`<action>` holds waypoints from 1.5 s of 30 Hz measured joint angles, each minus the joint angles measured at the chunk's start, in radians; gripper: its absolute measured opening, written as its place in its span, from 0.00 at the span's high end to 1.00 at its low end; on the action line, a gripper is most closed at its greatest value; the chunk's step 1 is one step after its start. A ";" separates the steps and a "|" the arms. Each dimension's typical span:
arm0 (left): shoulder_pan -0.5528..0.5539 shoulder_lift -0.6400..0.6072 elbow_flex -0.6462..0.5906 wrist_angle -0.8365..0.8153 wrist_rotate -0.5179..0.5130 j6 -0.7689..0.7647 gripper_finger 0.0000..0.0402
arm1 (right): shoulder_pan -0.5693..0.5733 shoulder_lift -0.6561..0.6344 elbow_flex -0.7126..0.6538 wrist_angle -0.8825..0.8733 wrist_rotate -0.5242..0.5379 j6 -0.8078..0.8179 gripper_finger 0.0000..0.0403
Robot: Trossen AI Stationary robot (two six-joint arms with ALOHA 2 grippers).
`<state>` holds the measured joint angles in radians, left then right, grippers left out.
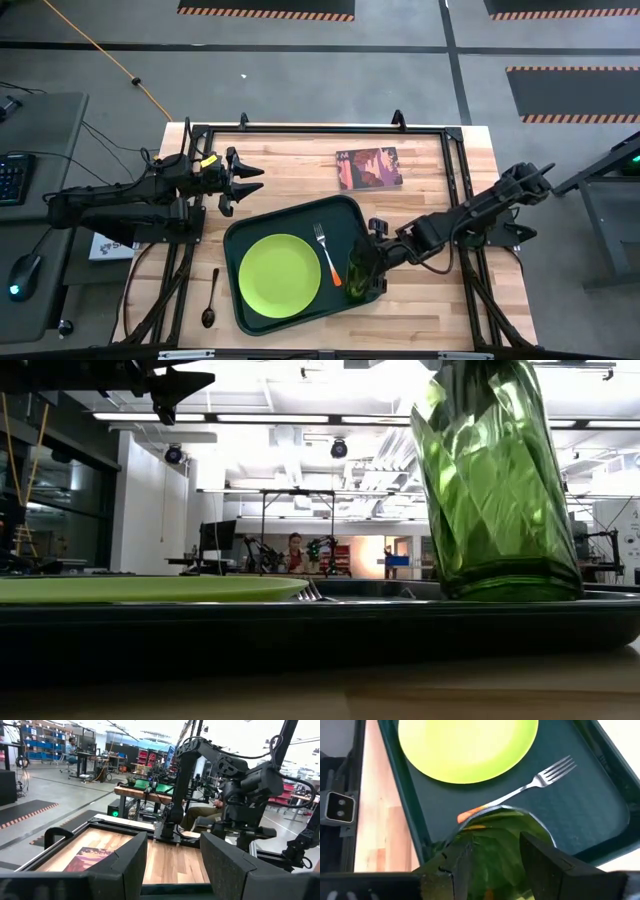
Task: Pick and place plate/cup/fork/spoon on tray
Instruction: Move the green cup on the black tray to the top left of the green plate
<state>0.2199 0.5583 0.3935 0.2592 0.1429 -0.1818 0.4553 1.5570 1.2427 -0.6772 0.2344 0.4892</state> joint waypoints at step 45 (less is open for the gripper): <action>0.000 0.000 0.000 -0.001 0.000 0.000 0.57 | 0.103 0.000 0.000 0.044 0.046 0.053 0.62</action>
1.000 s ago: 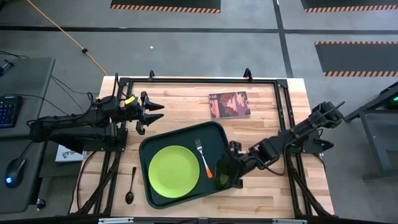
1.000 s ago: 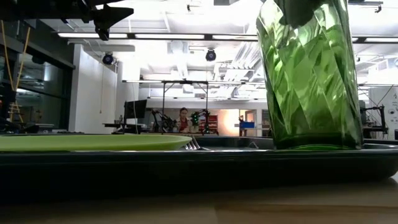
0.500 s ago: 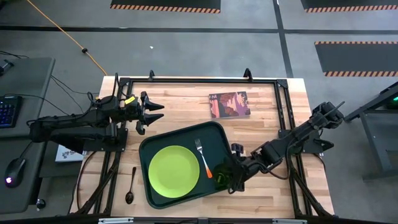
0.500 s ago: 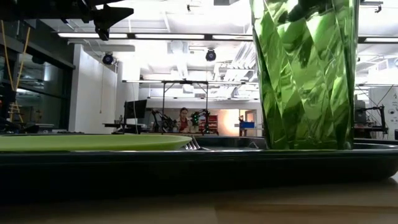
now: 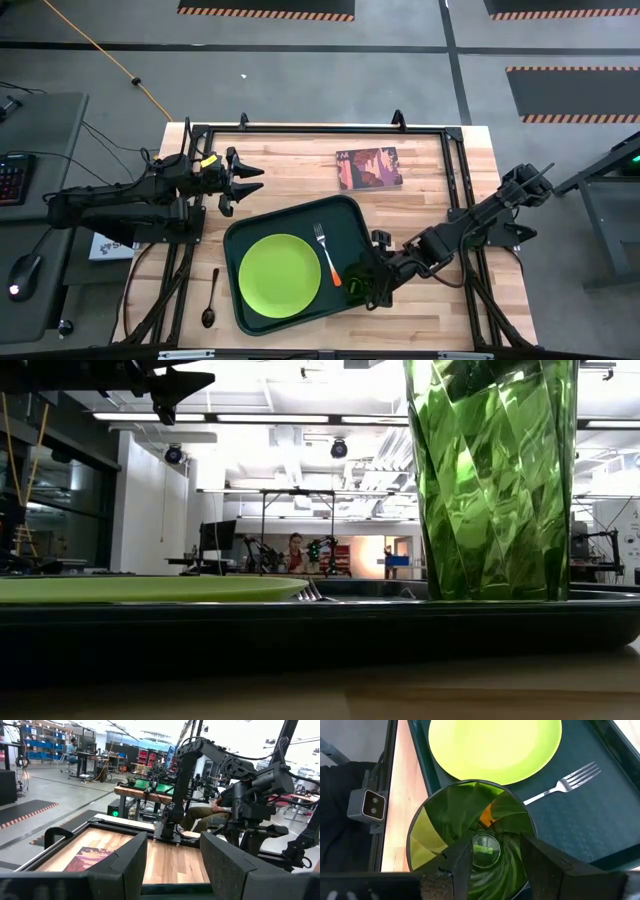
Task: Pick and place plate/cup/fork/spoon on tray
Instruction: Move the green cup on the black tray to the top left of the green plate
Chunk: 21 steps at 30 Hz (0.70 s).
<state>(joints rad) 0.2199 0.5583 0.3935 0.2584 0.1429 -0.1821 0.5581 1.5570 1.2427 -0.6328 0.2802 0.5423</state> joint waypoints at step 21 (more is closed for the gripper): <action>0.000 0.000 0.000 0.000 0.000 0.000 0.57 | -0.041 -0.001 0.000 0.001 0.057 -0.072 0.62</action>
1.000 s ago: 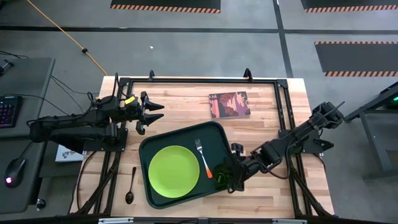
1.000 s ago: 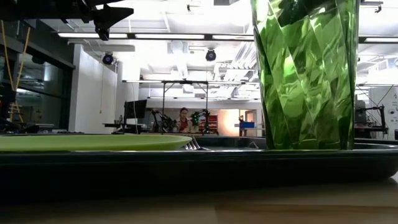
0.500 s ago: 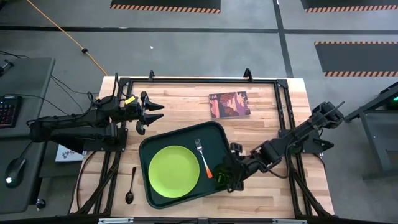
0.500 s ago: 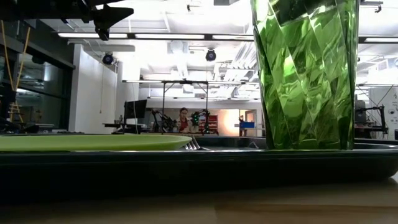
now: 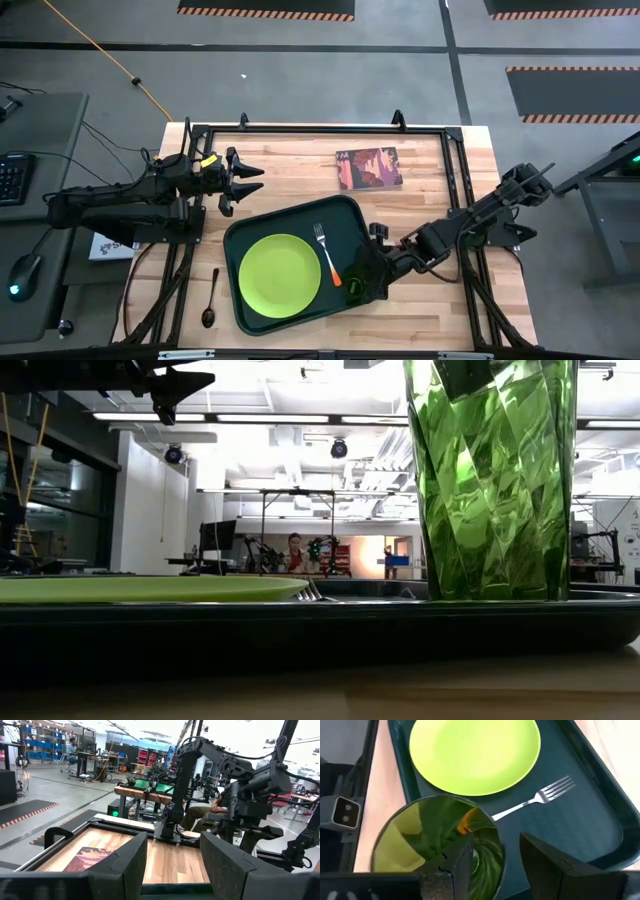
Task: Pick and place plate/cup/fork/spoon on tray
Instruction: Move the green cup on the black tray to the top left of the green plate
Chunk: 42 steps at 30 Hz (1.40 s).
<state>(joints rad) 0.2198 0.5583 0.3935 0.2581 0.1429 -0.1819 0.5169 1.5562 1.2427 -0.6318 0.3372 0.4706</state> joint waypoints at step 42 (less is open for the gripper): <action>0.000 0.000 0.000 -0.008 0.000 0.000 0.57 | -0.039 0.009 -0.047 -0.094 -0.106 0.154 0.62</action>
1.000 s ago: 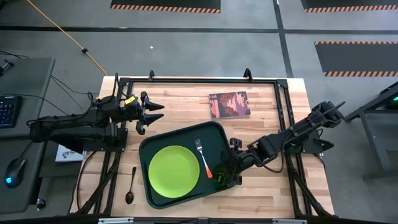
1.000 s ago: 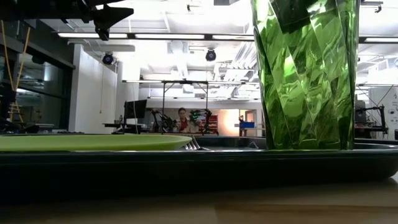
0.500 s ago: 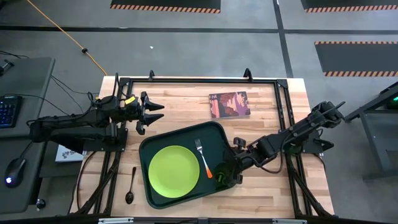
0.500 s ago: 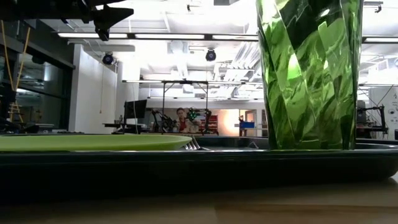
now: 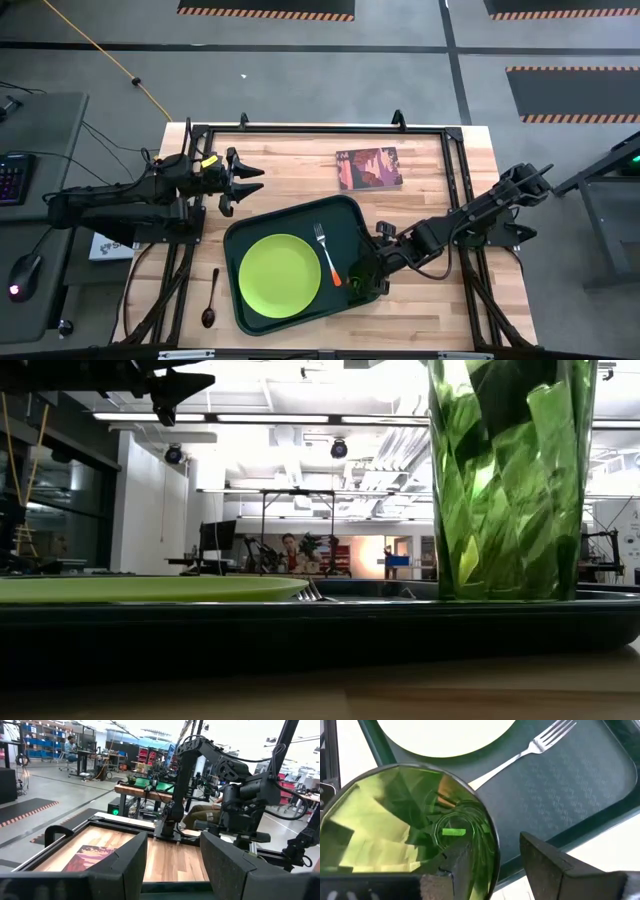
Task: Pick and place plate/cup/fork/spoon on tray
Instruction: Move the green cup on the black tray to the top left of the green plate
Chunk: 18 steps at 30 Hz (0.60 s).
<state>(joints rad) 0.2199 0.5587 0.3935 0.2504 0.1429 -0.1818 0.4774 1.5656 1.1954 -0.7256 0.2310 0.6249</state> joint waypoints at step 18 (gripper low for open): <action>0.000 -0.061 0.000 0.002 -0.126 0.039 0.57 | -0.009 -0.002 0.014 -0.003 -0.004 -0.118 0.97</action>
<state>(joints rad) 0.2203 0.4980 0.3939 0.2524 0.0170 -0.1427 0.4682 1.5640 1.2096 -0.7290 0.2271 0.5074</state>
